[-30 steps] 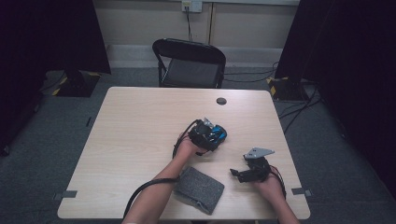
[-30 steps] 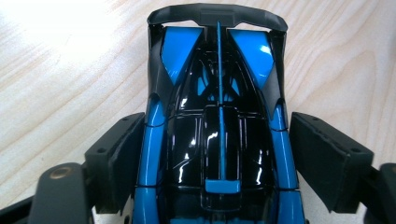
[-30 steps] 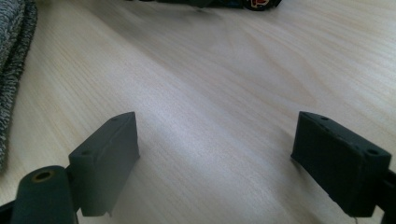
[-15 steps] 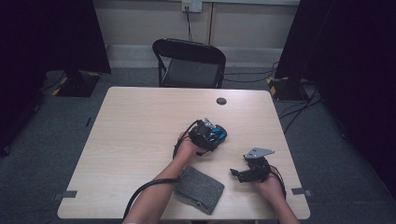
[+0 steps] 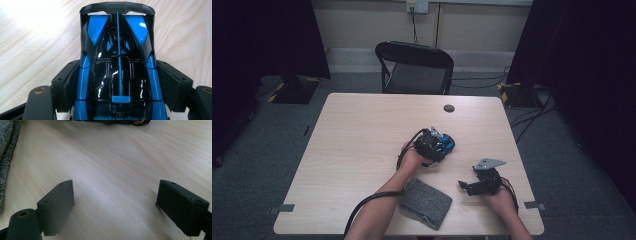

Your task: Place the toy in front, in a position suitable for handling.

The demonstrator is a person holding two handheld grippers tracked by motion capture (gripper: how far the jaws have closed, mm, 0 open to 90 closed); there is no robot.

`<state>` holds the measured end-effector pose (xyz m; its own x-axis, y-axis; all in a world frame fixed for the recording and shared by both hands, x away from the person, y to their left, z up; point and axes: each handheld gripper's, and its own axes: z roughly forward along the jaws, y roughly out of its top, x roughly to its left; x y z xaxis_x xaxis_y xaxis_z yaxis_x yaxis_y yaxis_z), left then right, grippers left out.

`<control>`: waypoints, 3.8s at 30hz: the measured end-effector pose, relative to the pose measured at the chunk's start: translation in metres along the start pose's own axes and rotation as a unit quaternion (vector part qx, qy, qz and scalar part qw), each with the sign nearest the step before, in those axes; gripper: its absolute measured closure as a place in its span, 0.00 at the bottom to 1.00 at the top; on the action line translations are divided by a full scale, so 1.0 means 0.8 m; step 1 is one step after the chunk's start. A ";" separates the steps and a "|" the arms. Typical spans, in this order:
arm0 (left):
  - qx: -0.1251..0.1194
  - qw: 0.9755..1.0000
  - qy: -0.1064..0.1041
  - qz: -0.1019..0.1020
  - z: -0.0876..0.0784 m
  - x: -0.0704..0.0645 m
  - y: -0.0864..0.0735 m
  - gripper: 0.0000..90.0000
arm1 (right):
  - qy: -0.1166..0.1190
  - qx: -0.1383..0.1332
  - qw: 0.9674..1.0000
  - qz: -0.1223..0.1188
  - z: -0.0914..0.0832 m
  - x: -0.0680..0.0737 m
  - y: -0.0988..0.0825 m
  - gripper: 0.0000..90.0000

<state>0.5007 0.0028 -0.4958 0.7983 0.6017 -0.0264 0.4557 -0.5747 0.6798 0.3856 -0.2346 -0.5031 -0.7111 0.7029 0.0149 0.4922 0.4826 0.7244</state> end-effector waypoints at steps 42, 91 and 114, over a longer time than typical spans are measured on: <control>0.031 0.999 0.032 -0.011 -0.017 0.005 0.015 0.31 | -0.001 -0.001 1.000 0.001 0.000 0.000 0.000 0.16; 0.031 0.999 0.040 -0.014 -0.034 -0.001 0.012 0.30 | 0.000 0.000 1.000 0.001 0.000 0.000 0.000 0.16; 0.002 0.999 0.049 -0.016 -0.062 0.011 0.017 0.30 | -0.001 0.000 1.000 0.001 0.000 0.000 0.000 0.16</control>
<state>0.4945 0.0281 -0.4508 0.7408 0.6713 0.0250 0.4819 -0.5570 0.6764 0.3859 -0.2346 -0.5030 -0.7095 0.7046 0.0147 0.4932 0.4816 0.7245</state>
